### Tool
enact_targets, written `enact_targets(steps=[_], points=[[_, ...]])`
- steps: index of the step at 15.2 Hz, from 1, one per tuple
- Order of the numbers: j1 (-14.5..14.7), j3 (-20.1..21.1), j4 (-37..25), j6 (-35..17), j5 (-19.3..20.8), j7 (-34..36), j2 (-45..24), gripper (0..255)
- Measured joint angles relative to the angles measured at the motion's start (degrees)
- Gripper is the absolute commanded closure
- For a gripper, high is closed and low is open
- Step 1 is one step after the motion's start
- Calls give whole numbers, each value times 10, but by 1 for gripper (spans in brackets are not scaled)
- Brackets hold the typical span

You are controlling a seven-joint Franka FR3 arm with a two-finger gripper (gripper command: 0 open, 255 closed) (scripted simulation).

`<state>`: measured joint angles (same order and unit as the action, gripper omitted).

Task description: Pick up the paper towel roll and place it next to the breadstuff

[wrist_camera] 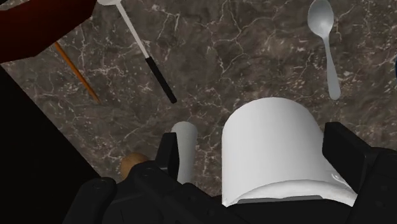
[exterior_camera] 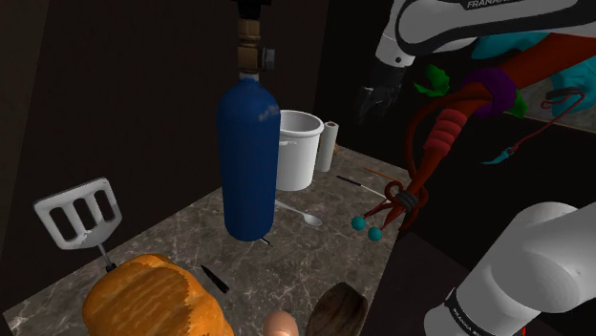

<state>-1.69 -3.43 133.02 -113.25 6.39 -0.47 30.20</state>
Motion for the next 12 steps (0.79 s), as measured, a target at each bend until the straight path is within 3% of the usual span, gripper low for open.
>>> enact_targets(steps=[6,12], points=[[-4,-41,-53,-81,-17,-44,-123,0],[-10,-75,-126,-136,-59,-101,-245,0]])
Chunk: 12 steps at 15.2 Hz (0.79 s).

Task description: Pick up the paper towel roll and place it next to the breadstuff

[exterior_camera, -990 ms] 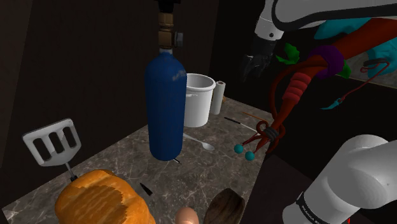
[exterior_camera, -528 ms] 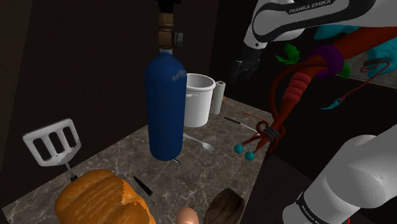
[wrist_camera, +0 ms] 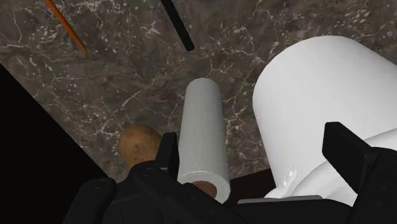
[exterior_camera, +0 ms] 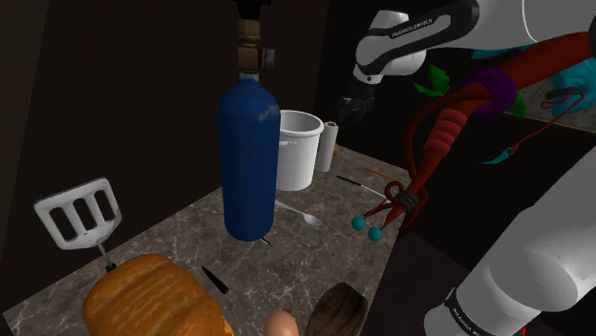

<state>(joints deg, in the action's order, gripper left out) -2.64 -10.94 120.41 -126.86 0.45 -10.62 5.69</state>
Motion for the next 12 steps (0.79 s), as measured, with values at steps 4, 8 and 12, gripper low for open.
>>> enact_targets(steps=[4,8,12], points=[[-7,-12,-68,-22,-41,-38,-90,0],[-20,-15,-128,-31,-76,-70,-160,0],[-22,-13,-128,-55,-86,-77,-184,0]])
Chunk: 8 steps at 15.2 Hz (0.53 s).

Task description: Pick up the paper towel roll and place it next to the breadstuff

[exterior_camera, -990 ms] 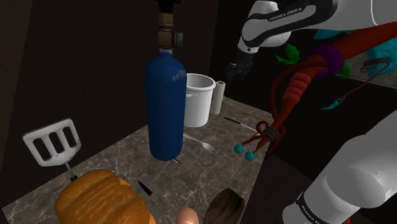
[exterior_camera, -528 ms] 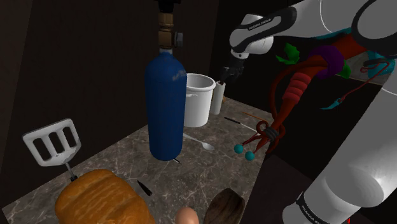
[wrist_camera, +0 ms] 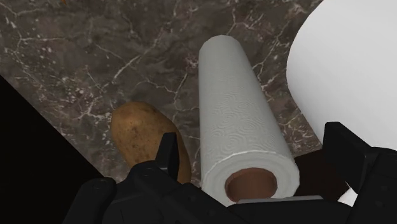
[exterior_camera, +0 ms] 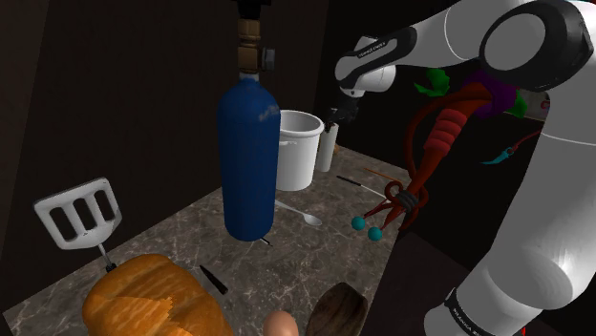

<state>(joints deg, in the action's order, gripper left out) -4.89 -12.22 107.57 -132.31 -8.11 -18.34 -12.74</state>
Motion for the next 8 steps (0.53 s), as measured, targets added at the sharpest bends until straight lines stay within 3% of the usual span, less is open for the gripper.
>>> enact_targets(steps=[8], points=[[-2,2,2,-20,-7,-5,-19,0]])
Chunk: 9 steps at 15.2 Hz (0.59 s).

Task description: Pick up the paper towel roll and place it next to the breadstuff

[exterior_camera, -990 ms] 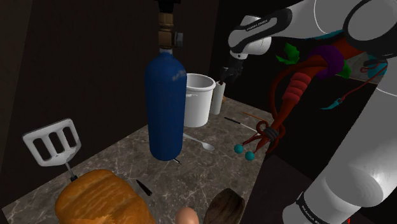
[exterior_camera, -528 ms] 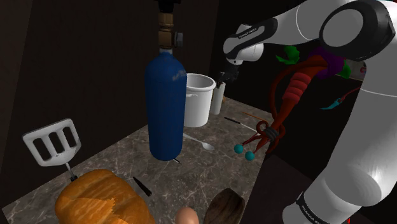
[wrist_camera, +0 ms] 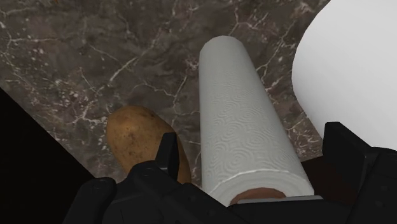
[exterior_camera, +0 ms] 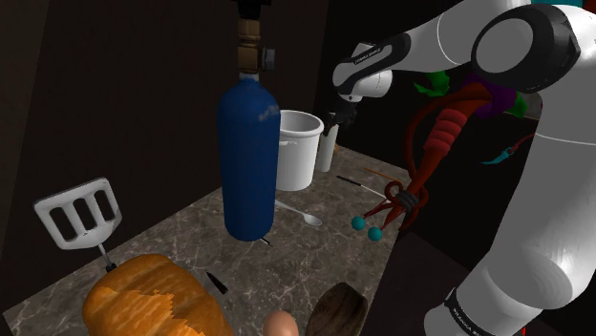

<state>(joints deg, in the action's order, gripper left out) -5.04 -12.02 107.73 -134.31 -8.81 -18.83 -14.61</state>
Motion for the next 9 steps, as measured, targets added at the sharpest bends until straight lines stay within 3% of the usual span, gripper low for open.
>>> enact_targets(steps=[1,2,9], points=[[0,0,0,0,0,0,0,0],[0,0,0,0,0,0,0,255],[0,0,0,0,0,0,0,255]])
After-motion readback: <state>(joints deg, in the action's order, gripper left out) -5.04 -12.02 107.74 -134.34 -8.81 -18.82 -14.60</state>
